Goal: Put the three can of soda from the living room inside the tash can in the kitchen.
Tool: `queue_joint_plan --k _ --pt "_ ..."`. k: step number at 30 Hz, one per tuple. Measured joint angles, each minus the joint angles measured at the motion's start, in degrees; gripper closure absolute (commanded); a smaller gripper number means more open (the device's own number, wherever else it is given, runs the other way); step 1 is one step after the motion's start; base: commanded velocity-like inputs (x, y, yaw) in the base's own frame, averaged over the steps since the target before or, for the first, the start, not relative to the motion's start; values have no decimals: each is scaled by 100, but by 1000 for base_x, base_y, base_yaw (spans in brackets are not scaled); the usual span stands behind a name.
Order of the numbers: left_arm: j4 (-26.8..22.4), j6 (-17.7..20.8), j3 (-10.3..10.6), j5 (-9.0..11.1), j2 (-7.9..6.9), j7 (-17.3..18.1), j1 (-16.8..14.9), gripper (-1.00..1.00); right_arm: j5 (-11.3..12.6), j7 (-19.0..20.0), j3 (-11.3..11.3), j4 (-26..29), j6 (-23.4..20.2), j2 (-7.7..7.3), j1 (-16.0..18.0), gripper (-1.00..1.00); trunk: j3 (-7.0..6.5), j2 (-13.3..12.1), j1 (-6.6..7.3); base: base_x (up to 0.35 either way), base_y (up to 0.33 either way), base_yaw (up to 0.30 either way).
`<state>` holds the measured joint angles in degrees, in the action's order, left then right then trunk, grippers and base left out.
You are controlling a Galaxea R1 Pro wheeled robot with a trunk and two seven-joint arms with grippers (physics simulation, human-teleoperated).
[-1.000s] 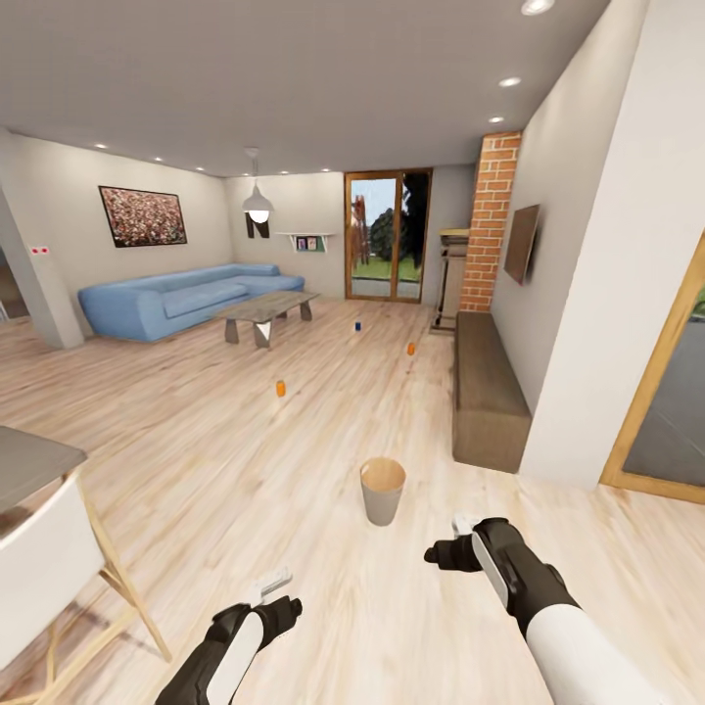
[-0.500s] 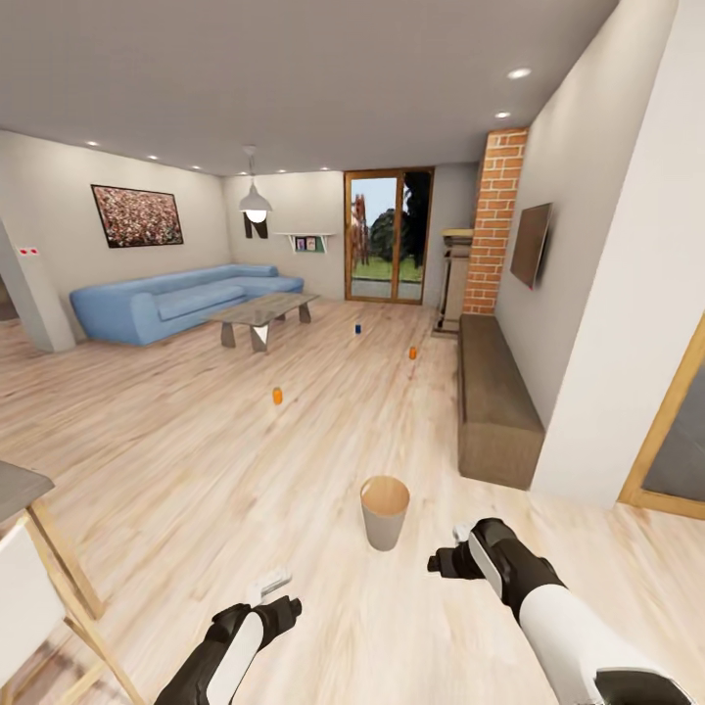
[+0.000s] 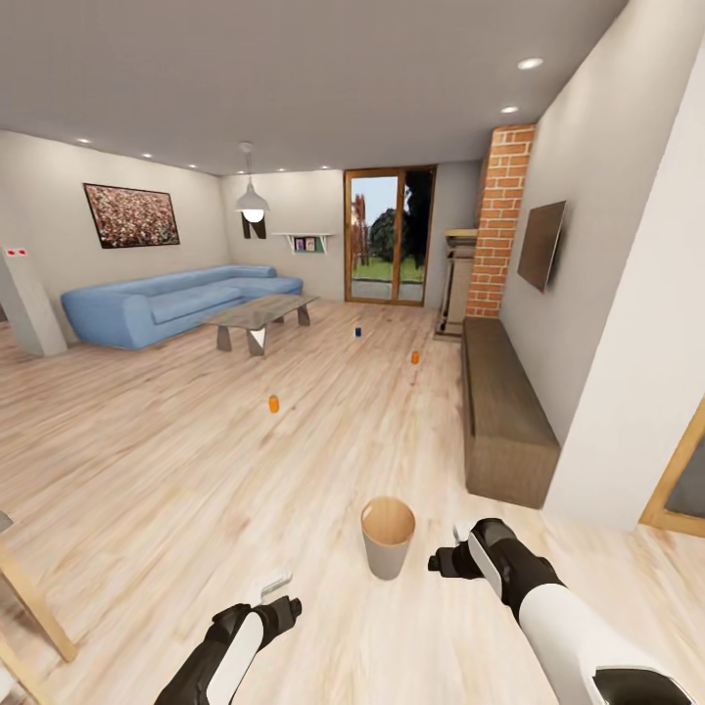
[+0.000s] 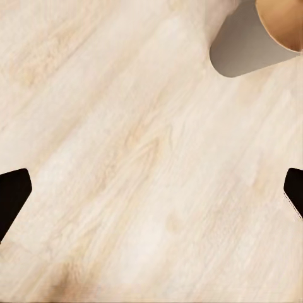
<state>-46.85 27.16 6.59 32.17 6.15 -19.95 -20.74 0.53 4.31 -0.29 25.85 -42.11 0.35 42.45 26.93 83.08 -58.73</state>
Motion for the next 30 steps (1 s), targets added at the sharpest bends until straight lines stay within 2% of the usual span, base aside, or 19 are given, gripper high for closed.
queue_joint_plan --k 30 --pt "0 0 0 9 -7 0 0 -100 13 7 3 6 99 -7 -8 -100 0 0 0 345 0 0"
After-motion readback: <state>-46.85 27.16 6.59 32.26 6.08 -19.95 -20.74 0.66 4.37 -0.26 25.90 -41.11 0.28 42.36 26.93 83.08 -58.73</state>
